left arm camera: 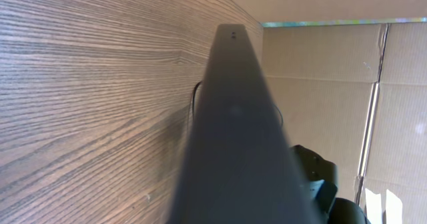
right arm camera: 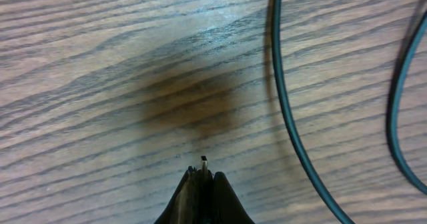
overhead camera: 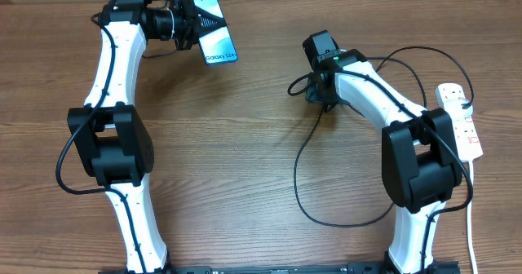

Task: Plug charger to phone and switch on socket

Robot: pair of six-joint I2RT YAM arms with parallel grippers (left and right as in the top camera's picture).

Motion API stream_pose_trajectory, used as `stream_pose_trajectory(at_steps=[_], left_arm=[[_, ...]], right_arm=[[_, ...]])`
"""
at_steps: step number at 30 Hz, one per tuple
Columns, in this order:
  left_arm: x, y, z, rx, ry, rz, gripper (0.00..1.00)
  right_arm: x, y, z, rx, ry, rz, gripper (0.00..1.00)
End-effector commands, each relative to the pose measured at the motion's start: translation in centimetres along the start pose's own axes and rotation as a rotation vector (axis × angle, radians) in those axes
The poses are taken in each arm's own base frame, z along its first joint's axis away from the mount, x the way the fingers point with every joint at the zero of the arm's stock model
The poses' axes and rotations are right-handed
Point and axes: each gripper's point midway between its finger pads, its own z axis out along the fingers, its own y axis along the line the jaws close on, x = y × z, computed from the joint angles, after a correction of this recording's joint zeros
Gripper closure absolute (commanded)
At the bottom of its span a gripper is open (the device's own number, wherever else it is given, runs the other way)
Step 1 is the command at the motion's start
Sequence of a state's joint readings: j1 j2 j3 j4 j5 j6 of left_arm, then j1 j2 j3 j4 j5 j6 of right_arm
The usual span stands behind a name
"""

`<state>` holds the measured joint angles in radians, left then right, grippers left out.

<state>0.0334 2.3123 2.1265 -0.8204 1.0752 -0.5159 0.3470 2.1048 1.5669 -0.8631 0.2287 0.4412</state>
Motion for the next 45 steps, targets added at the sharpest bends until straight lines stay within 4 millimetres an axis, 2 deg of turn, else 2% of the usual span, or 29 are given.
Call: stream_pose_trajectory(at_steps=[1,6,7,8,10,18,21,25,28,30,32,35,37,38,45], left_arm=[[0.4,-2.2,-0.5,0.021,-0.003,0.063,0.96],[0.4,-2.0,-0.2,0.004,-0.007,0.065,0.96],[0.4,-2.0,-0.2,0.003,-0.007,0.065,0.96],[0.4,-2.0,-0.2,0.003,-0.007,0.065,0.96],[0.4,-2.0,-0.2,0.003,-0.007,0.065,0.96],[0.4,-2.0,-0.2,0.003,-0.008,0.064,0.96],[0.4,-2.0,-0.2,0.003,-0.007,0.062,0.96],[0.6,-1.9,-0.2,-0.001,-0.001,0.051,0.96],[0.7,-1.8,-0.2,-0.002,0.002,0.045,0.96],[0.7,-1.8,-0.2,-0.002,0.002,0.045,0.96],[0.7,-1.8,-0.2,-0.002,0.002,0.045,0.96],[0.7,-1.8,-0.2,-0.002,0.002,0.045,0.96],[0.7,-1.8,-0.2,-0.002,0.002,0.045,0.96],[0.7,-1.8,-0.2,-0.002,0.002,0.045,0.96],[0.7,-1.8,-0.2,-0.002,0.002,0.045,0.96]], right_arm=[[0.2,-0.3,1.2,0.027,0.011,0.004,0.96],[0.8,-0.4,2.2,0.041,0.036,-0.002,0.94],[0.9,-0.4,2.2,0.042,0.038,-0.003,0.9],[1.0,-0.5,2.2,0.044,0.042,-0.004,0.77],[1.2,-0.6,2.2,0.048,0.052,-0.006,0.68],[2.2,-0.7,2.1,0.047,0.098,-0.013,0.68],[2.6,-0.3,2.1,0.023,0.116,-0.012,0.56],[2.9,-0.3,2.0,0.02,0.132,0.022,0.47],[3.2,-0.4,2.0,0.029,0.141,0.063,0.46],[3.3,-0.5,2.0,0.033,0.144,0.089,0.53],[3.3,-0.4,2.0,0.029,0.146,0.091,0.67],[3.5,-0.4,1.9,0.034,0.153,0.15,0.78],[3.5,-0.3,1.9,0.03,0.156,0.185,0.82],[3.5,-0.3,1.9,0.029,0.155,0.198,0.87],[3.8,0.6,1.9,-0.013,0.182,0.224,0.89]])
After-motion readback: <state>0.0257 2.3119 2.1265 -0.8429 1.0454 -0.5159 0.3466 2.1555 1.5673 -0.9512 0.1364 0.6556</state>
